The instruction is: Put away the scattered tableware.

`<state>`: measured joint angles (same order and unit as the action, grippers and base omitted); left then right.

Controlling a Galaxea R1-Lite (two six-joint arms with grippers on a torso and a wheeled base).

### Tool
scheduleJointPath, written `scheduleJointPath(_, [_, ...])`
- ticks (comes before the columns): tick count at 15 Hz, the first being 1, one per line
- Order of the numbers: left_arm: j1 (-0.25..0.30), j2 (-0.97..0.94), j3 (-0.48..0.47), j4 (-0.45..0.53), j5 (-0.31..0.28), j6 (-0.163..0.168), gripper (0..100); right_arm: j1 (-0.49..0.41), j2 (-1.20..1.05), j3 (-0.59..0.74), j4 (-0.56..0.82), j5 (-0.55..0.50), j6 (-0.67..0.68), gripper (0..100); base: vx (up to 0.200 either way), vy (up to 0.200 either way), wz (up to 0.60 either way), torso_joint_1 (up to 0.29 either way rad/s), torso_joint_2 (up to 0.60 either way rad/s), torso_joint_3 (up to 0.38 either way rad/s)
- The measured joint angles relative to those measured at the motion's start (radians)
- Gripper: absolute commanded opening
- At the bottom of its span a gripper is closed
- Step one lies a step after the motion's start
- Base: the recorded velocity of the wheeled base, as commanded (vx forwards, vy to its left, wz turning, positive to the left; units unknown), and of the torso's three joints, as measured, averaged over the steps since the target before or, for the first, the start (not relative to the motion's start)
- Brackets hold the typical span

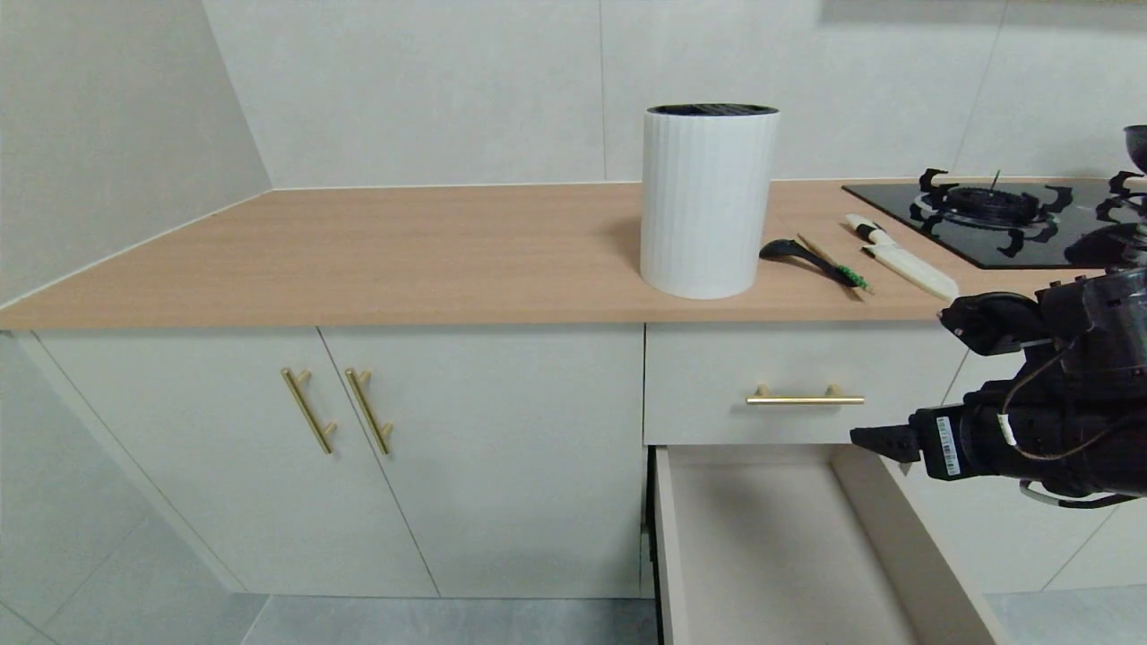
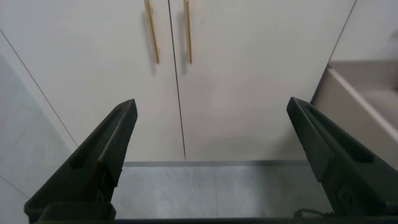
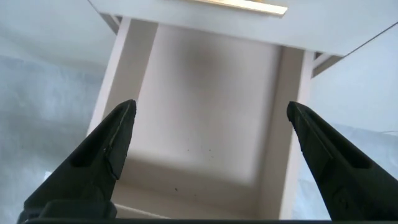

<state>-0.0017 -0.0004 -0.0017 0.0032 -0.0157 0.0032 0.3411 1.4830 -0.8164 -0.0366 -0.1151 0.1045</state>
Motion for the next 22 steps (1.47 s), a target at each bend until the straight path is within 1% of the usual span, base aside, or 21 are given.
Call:
scheduleJointPath(4, [0.0, 0.0, 0.0, 0.0, 0.0, 0.0, 100, 0.001, 0.015, 0.0, -0.002, 0.0, 0.001, 100, 0.0, 0.0, 0.0, 0.19, -0.48, -0.293])
scheduleJointPath(8, [0.0, 0.0, 0.0, 0.0, 0.0, 0.0, 100, -0.003, 0.051, 0.002, -0.049, -0.002, 0.001, 100, 0.0, 0.0, 0.0, 0.205, -0.47, -0.28])
scheduleJointPath(10, [0.0, 0.0, 0.0, -0.001, 0.0, 0.0, 100, -0.012, 0.069, 0.004, -0.059, -0.002, 0.001, 100, 0.0, 0.0, 0.0, 0.085, -0.2, -0.112])
scheduleJointPath(12, [0.0, 0.0, 0.0, 0.0, 0.0, 0.0, 100, -0.015, 0.084, 0.008, -0.099, -0.002, 0.001, 100, 0.0, 0.0, 0.0, 0.016, -0.04, -0.023])
scheduleJointPath(15, [0.0, 0.0, 0.0, 0.0, 0.0, 0.0, 100, -0.016, 0.106, 0.011, -0.191, -0.011, 0.001, 100, 0.0, 0.0, 0.0, 0.0, 0.0, 0.0])
scheduleJointPath(16, [0.0, 0.0, 0.0, 0.0, -0.001, 0.0, 100, -0.017, 0.11, 0.002, -0.23, -0.01, 0.0, 100, 0.0, 0.0, 0.0, 0.0, 0.0, 0.0])
scheduleJointPath(19, [0.0, 0.0, 0.0, 0.0, 0.0, 0.0, 100, -0.016, 0.135, -0.063, -0.229, -0.009, 0.0, 100, 0.0, 0.0, 0.0, 0.0, 0.0, 0.0])
scheduleJointPath(22, [0.0, 0.0, 0.0, 0.0, 0.0, 0.0, 100, -0.016, 0.196, -0.168, -0.228, -0.011, 0.001, 100, 0.0, 0.0, 0.0, 0.0, 0.0, 0.0])
